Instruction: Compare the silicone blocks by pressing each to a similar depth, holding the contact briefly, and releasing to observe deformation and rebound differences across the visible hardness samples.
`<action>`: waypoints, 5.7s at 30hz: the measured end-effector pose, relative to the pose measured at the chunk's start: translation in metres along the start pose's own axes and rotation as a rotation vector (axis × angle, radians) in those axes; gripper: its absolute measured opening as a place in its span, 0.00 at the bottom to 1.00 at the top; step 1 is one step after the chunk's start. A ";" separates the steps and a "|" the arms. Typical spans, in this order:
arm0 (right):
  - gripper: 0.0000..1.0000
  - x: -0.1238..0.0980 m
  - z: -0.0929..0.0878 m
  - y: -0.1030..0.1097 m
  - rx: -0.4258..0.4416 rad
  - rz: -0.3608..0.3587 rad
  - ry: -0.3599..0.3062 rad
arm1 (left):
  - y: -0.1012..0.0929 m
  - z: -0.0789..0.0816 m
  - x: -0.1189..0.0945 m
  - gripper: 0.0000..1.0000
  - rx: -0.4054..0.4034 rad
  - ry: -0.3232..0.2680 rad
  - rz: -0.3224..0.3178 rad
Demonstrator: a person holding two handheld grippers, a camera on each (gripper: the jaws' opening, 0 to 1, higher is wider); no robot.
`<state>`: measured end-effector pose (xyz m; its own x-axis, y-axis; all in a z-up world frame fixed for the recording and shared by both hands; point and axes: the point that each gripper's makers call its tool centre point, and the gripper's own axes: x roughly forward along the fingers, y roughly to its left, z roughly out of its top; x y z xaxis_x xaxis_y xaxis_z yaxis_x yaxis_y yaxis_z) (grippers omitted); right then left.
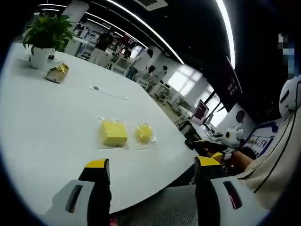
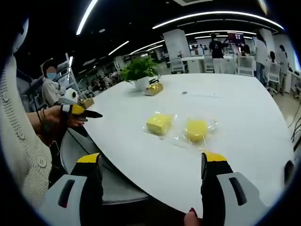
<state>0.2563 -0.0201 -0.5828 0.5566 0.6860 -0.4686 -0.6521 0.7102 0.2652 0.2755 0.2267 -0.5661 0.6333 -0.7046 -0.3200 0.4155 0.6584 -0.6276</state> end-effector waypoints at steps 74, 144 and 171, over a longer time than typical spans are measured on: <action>0.81 0.031 -0.022 -0.038 0.155 -0.082 0.194 | 0.155 0.043 0.215 0.00 -0.242 0.064 -0.025; 0.78 0.039 0.070 0.000 -0.301 0.162 -0.004 | -0.090 0.074 0.134 0.00 0.570 0.215 -0.141; 0.69 0.110 0.112 0.015 -0.061 0.429 -0.155 | -0.136 0.093 0.117 0.00 0.618 0.201 -0.406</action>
<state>0.3654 0.0833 -0.5363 0.2971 0.9347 -0.1951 -0.8669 0.3496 0.3554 0.3539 0.0787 -0.4522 0.2464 -0.9184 -0.3096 0.9174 0.3240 -0.2310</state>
